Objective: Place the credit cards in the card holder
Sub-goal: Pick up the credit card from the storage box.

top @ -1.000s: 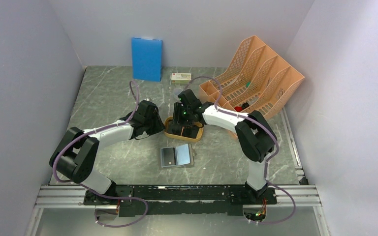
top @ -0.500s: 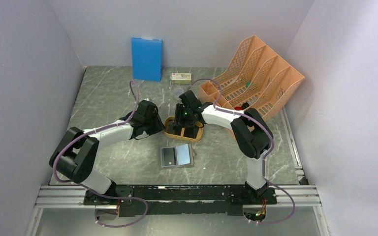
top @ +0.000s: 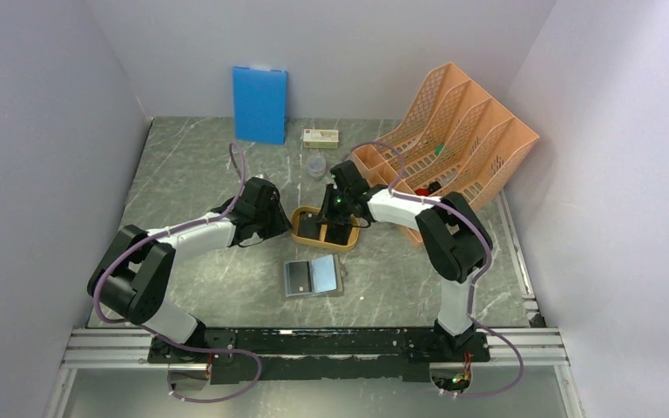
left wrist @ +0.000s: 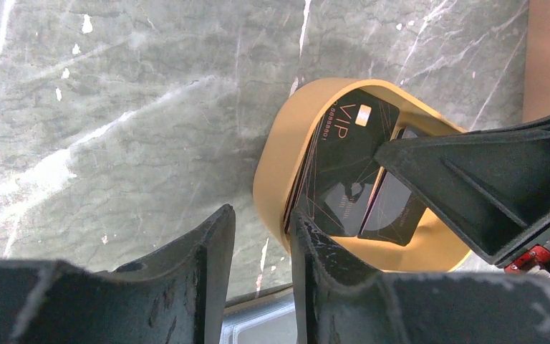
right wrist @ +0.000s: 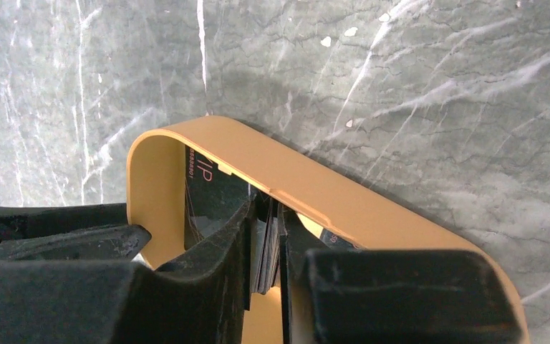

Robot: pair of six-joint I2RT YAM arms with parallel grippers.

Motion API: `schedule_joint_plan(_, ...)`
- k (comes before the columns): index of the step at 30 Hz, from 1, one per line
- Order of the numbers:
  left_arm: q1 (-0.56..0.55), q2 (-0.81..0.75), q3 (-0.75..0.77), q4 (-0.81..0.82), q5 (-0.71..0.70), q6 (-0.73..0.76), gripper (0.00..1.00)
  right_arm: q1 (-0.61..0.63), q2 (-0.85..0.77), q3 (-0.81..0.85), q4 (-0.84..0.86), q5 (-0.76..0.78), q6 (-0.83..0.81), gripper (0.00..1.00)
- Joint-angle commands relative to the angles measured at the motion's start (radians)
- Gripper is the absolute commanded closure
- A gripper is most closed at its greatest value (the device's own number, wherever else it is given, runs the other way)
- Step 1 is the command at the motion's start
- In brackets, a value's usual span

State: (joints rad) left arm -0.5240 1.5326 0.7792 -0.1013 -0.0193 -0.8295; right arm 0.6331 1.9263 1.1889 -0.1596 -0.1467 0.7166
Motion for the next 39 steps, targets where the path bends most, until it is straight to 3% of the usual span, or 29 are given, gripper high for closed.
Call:
schedule_joint_plan(1, 0.01, -0.005, 0.02, 0.002, 0.021, 0.009, 0.61, -0.019, -0.006, -0.072, -0.011, -0.002, -0.01, 0.82)
schedule_joint_plan(5, 0.01, 0.0, 0.019, 0.007, 0.021, 0.009, 0.61, -0.025, -0.014, -0.085, 0.011, -0.028, -0.005, 0.83)
schedule_joint_plan(10, 0.01, -0.002, 0.018, 0.008, 0.021, 0.008, 0.61, -0.032, -0.081, -0.13, 0.094, -0.049, 0.026, 0.57)
schedule_joint_plan(13, 0.011, 0.0, 0.025, 0.002, 0.021, 0.011, 0.61, -0.029, -0.09, -0.11, 0.087, -0.039, 0.02, 0.49)
schedule_joint_plan(24, 0.011, 0.01, 0.025, 0.004, 0.021, 0.009, 0.63, 0.02, 0.044, 0.032, -0.066, 0.02, -0.031, 0.43)
schedule_joint_plan(30, 0.011, 0.009, 0.024, 0.002, 0.021, 0.01, 0.64, 0.021, 0.077, 0.026, -0.101, 0.048, -0.039, 0.49)
schedule_joint_plan(35, 0.012, 0.012, 0.023, -0.001, 0.021, 0.01, 0.65, 0.01, 0.062, -0.021, -0.067, 0.032, -0.036, 0.72)
schedule_joint_plan(39, 0.012, 0.01, 0.022, -0.004, -0.012, 0.01, 0.65, -0.01, 0.039, -0.061, -0.034, 0.018, -0.027, 0.83)
